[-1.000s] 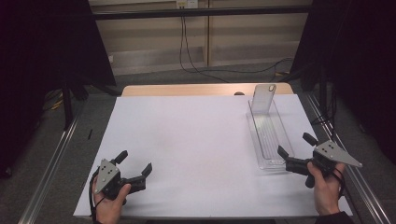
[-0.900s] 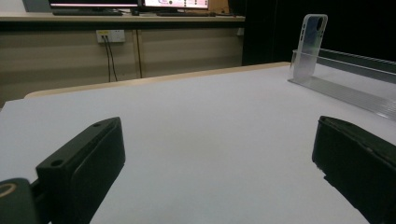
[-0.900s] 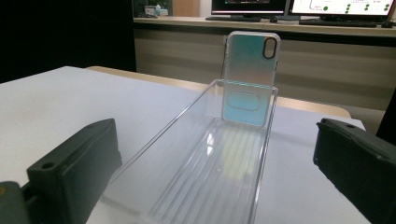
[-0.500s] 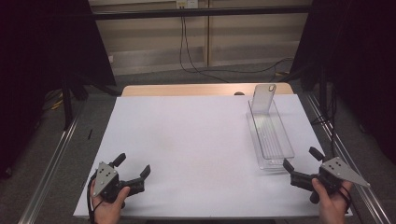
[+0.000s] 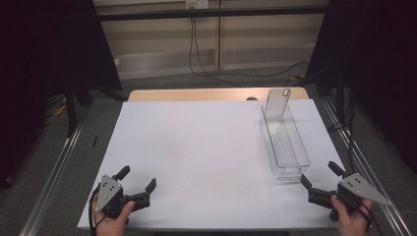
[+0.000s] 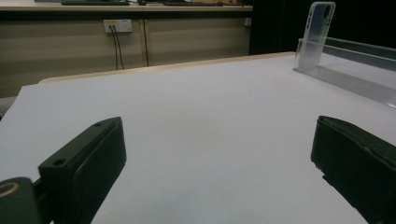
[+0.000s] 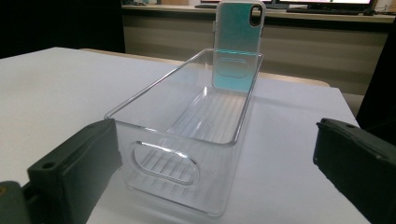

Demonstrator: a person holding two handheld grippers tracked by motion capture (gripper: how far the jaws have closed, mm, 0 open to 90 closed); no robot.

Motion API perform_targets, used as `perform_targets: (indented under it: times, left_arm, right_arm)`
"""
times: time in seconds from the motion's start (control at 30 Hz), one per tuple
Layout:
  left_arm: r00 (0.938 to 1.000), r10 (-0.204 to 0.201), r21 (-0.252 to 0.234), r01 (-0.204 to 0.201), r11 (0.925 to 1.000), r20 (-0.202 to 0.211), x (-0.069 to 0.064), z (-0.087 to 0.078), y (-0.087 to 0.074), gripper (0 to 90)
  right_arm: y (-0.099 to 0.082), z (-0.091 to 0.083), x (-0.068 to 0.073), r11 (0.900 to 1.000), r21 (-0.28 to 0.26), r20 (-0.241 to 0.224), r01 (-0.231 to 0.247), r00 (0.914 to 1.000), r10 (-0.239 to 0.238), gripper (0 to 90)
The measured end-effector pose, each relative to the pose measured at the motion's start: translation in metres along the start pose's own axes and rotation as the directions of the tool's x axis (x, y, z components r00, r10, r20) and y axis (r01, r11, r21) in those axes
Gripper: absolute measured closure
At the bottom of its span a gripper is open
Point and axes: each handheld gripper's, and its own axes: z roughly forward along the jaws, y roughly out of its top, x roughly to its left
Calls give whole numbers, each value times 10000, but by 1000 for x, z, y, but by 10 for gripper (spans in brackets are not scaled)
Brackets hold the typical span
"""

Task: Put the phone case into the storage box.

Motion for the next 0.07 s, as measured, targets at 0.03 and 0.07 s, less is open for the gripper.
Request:
perform_targets:
  times: [0.03, 0.07]
  left_arm:
    - [10000, 22, 40, -22, 10000, -19, 0, 0, 0, 33]
    - [9999, 75, 76, -74, 9999, -83, 0, 0, 0, 33]
  right_arm:
    - [0, 1, 0, 10000, 21, -23, -31, 10000, 31, 0]
    - [-1, 1, -1, 10000, 36, -44, -63, 10000, 63, 0]
